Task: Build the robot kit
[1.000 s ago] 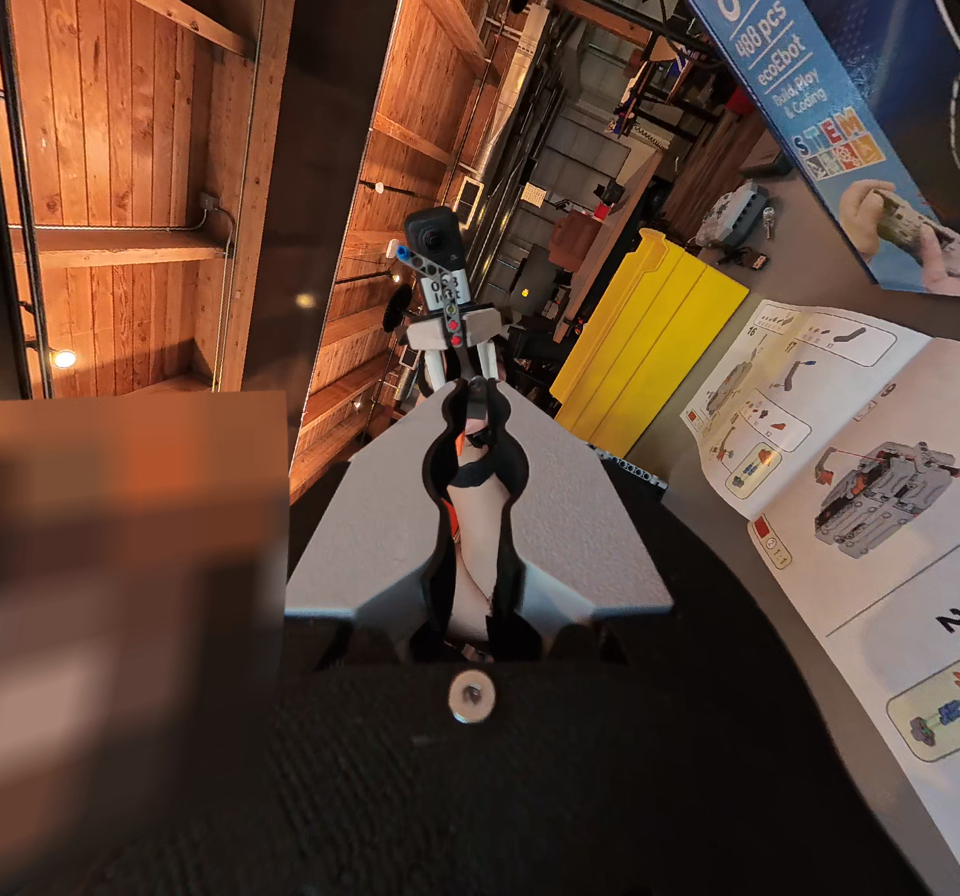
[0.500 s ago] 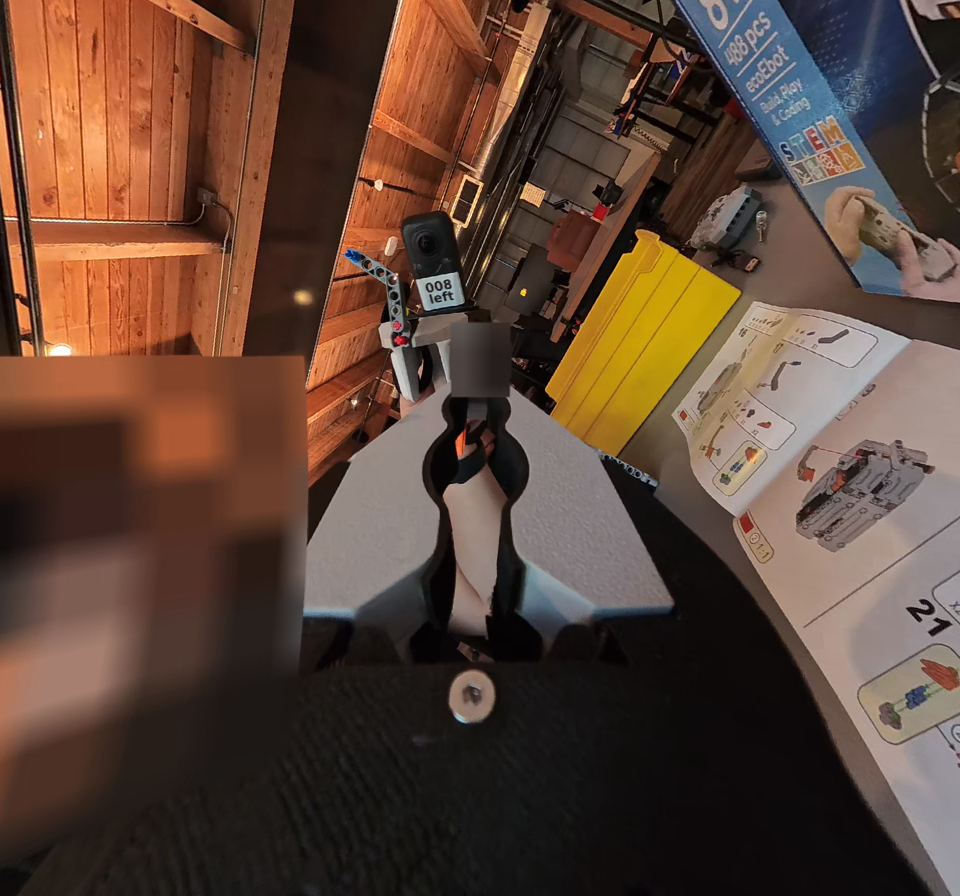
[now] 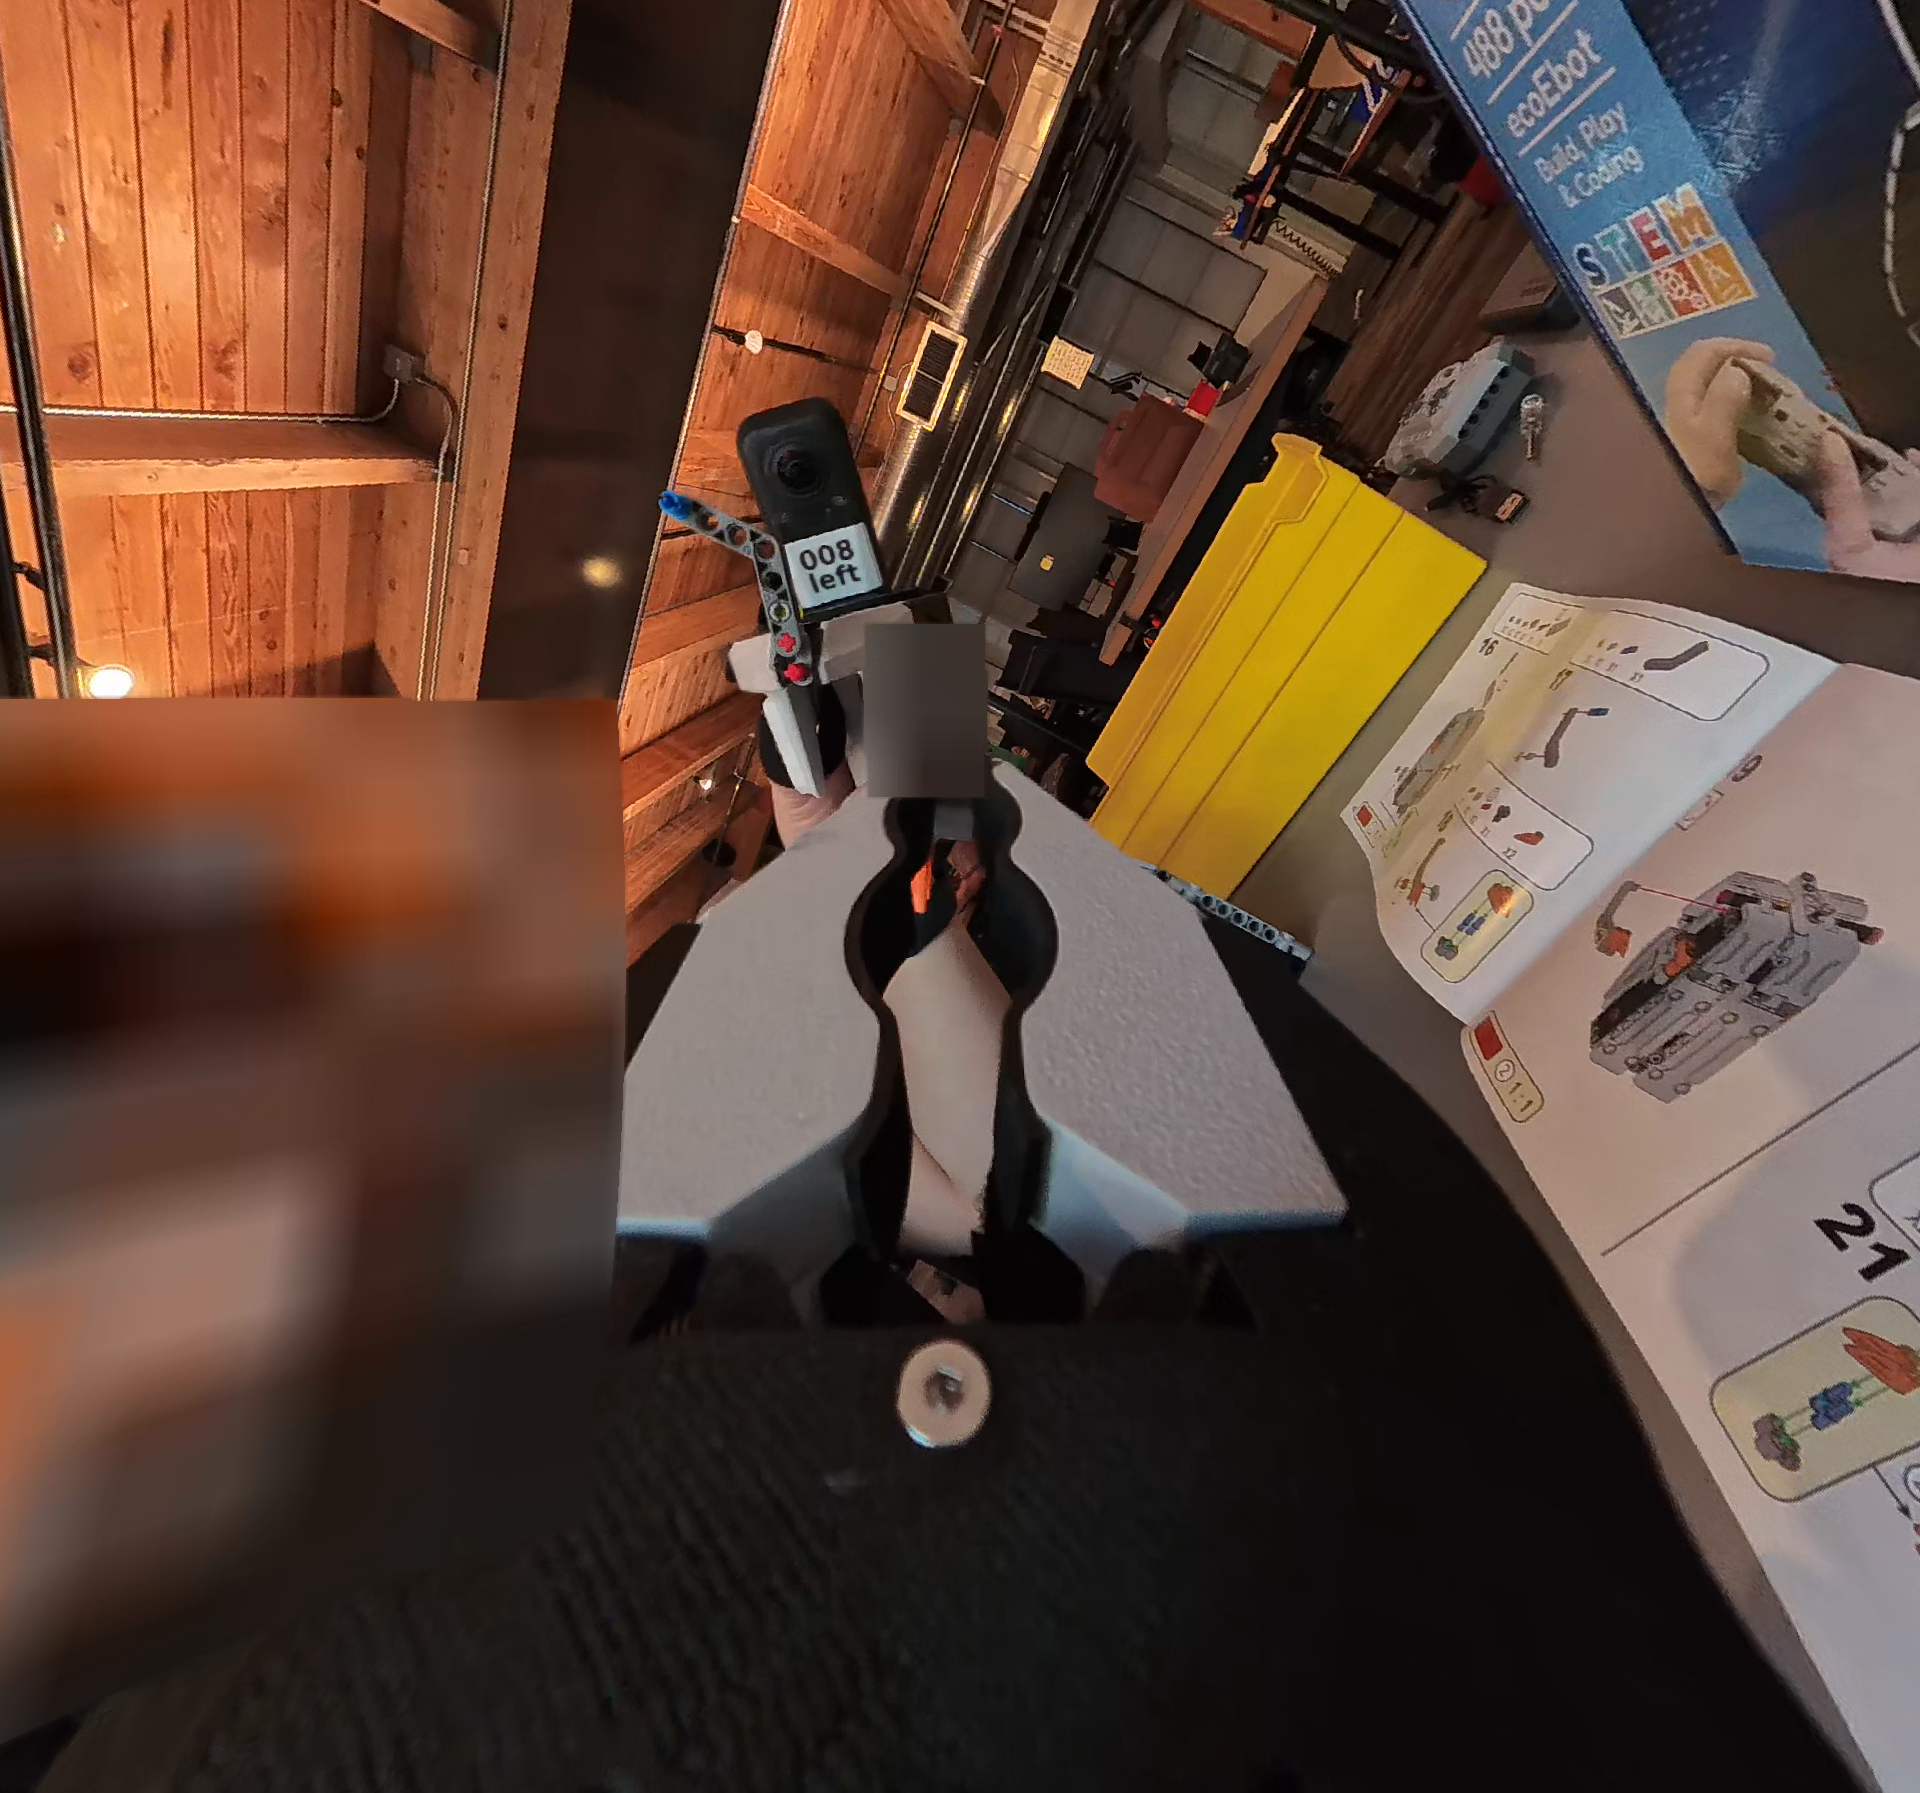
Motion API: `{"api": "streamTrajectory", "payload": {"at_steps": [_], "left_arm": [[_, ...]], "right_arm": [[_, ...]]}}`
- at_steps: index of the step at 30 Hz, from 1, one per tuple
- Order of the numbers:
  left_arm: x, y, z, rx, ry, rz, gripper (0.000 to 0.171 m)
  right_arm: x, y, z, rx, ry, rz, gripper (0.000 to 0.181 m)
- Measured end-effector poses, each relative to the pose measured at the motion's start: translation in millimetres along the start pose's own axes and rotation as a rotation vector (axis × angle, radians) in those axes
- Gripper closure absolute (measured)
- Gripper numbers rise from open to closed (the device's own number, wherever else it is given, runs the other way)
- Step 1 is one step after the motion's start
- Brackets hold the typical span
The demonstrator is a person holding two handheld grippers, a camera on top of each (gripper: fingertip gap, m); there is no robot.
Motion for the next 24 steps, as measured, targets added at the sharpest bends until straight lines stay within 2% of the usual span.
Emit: {"api": "streamTrajectory", "payload": {"at_steps": [1,9,15,21,24], "left_arm": [[-1,0,0,0.003,0.004,-0.003,0.166],[12,-1,-1,-0.005,0.005,-0.088,0.166],[26,-6,-3,-0.002,0.094,-0.273,0.166],[25,-6,-3,0.007,0.123,-0.299,0.166],[24,-4,-2,0.01,0.11,-0.263,0.166]], "right_arm": [[-1,0,0,0.002,-0.003,0.007,0.175],[-3,0,0,0.007,-0.006,0.023,0.175],[-7,-1,-1,0.002,-0.006,0.038,0.175],[-6,2,1,0.011,-0.023,0.048,0.175],[-5,3,1,0.011,-0.053,0.057,0.175]]}}
Point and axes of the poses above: each gripper's, where its closed fingertips meet, y out along the fingers, z out of its underside, x = y × z across the jaws, the point moved 4 cm from there along -y, back along the fingers, and after that the axes turned 7 degrees about y, right-handed, at the moved point
